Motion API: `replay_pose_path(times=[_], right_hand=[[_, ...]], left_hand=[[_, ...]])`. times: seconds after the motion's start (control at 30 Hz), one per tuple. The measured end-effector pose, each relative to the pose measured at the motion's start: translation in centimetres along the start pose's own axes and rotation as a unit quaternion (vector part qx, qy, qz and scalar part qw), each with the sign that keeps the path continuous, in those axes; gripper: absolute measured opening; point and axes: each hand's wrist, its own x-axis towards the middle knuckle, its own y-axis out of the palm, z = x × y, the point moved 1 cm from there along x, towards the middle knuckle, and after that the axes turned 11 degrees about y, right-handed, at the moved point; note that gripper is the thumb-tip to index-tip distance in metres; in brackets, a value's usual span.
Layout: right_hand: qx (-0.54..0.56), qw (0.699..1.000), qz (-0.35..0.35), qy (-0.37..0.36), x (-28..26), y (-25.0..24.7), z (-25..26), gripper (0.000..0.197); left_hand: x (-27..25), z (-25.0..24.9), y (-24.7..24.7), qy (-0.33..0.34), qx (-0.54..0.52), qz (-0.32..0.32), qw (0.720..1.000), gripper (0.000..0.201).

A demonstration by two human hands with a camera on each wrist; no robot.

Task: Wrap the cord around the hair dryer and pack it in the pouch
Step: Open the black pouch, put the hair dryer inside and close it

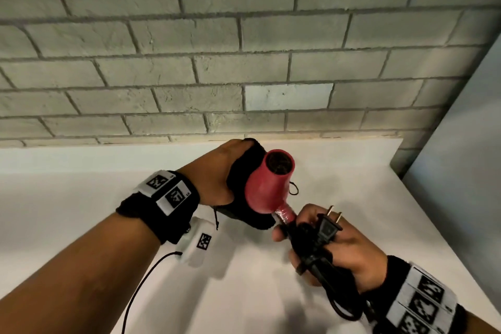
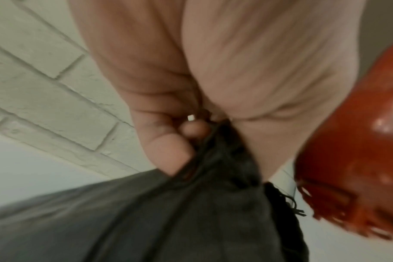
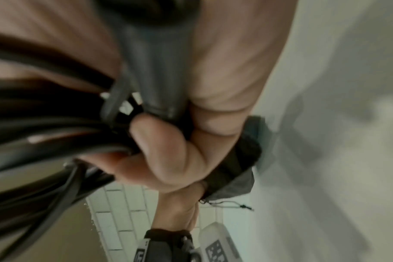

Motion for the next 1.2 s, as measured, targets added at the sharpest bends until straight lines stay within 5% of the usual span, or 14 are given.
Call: replay_pose_path(times=[0.07, 0.17, 0.3, 0.5, 0.7, 0.83, 0.97, 1.03, 1.17, 1.2], right_hand=[[0.022, 1.000, 0.000, 0.019, 0.2, 0.1, -0.5, 0.027], [-0.106, 0.987, -0.114, 0.031, 1.1, -1.9, -1.4, 0.032], [-0.225, 0.950, -0.209, 0.052, 1.1, -3.9, -1.4, 0.030], [-0.393, 0.875, -0.258, 0.115, 1.2, -4.2, -0.1, 0.023], [-0.378, 0.851, -0.327, 0.159, 2.3, -5.1, 0.2, 0.025], [-0.311, 0.857, -0.380, 0.158, 2.9, -5.5, 0.2, 0.017], [-0.296, 0.830, -0.444, 0.161, 3.6, -5.5, 0.2, 0.025], [-0.315, 0.807, -0.462, 0.190, 3.8, -5.5, -0.1, 0.007], [-0.345, 0.798, -0.424, 0.255, 4.7, -4.9, -0.8, 0.019], [-0.391, 0.773, -0.411, 0.284, 5.7, -3.9, -1.1, 0.013]], left_hand=[[0.0, -1.1, 0.4, 0.038, -0.018, 0.008, 0.999, 0.071], [-0.5, -1.6, 0.7, 0.046, -0.021, 0.032, 0.998, 0.083], [-0.8, -1.2, 1.1, 0.042, 0.019, 0.081, 0.996, 0.102], [-0.3, -2.1, 2.5, 0.059, 0.088, 0.108, 0.988, 0.107], [-0.3, -5.2, 5.2, 0.071, 0.136, 0.186, 0.970, 0.112], [-1.5, -4.6, 7.7, 0.058, 0.103, 0.126, 0.985, 0.115], [-1.8, -4.6, 8.6, 0.026, 0.040, 0.042, 0.998, 0.114], [-1.4, -5.2, 8.4, 0.021, 0.036, 0.015, 0.999, 0.109], [-0.7, -6.2, 8.2, 0.048, 0.032, 0.003, 0.998, 0.094], [-0.7, -6.3, 8.3, 0.052, 0.024, 0.004, 0.998, 0.087]])
